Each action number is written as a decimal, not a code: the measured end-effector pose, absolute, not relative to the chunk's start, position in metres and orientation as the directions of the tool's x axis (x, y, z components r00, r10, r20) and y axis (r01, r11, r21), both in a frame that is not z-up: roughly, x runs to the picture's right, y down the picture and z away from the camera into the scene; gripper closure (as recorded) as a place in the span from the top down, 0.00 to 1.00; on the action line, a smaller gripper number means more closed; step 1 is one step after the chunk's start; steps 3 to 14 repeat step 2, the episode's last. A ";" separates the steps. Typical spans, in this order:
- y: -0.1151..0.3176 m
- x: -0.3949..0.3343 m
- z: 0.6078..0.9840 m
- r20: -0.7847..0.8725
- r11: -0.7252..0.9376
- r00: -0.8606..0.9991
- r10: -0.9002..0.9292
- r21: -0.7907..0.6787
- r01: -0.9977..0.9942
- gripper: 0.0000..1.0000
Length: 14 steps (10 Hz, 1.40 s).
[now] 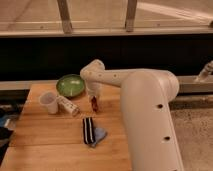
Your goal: Drag the pepper across the table
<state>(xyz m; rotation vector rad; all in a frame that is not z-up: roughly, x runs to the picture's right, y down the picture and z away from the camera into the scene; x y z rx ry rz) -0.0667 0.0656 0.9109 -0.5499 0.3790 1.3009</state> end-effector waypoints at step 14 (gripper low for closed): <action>0.065 -0.064 0.912 -0.554 0.171 0.234 0.799 -0.164 -0.972 0.31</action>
